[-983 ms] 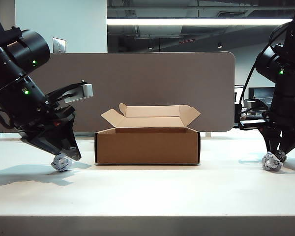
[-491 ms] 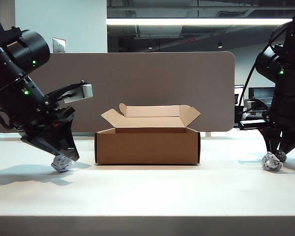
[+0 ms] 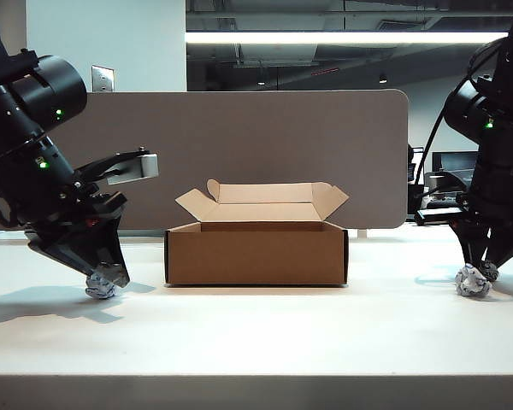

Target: Pick up all the paper balls on the table and put them in the paper box.

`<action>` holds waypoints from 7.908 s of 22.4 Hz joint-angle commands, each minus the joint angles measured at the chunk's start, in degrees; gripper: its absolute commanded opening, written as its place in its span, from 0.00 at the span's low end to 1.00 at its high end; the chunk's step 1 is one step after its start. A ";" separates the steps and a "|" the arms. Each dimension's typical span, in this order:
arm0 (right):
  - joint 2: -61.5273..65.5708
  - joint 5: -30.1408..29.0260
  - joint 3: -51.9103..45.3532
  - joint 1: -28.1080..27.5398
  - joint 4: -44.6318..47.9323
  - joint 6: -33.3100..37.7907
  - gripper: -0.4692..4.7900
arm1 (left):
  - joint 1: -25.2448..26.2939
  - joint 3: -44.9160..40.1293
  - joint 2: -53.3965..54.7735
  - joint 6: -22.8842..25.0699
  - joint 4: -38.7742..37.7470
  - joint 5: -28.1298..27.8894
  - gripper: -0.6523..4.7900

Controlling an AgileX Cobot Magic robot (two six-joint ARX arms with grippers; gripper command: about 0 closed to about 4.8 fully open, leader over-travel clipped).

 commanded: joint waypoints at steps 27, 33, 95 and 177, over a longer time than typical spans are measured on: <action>-5.53 -0.07 0.35 0.00 0.66 -0.15 0.30 | 0.11 6.32 -0.04 -0.09 -8.28 -1.40 0.22; -9.75 -4.68 1.36 0.09 0.00 0.59 0.30 | 0.00 16.46 -0.52 -1.09 -12.15 0.61 0.22; -5.81 -1.38 7.37 9.92 -33.03 1.68 0.45 | -3.04 10.69 -29.53 -10.73 -32.57 -6.56 0.41; -68.02 0.61 -3.06 18.53 -17.81 -2.38 0.08 | -3.08 -15.30 -92.26 -13.22 -26.08 -12.61 0.18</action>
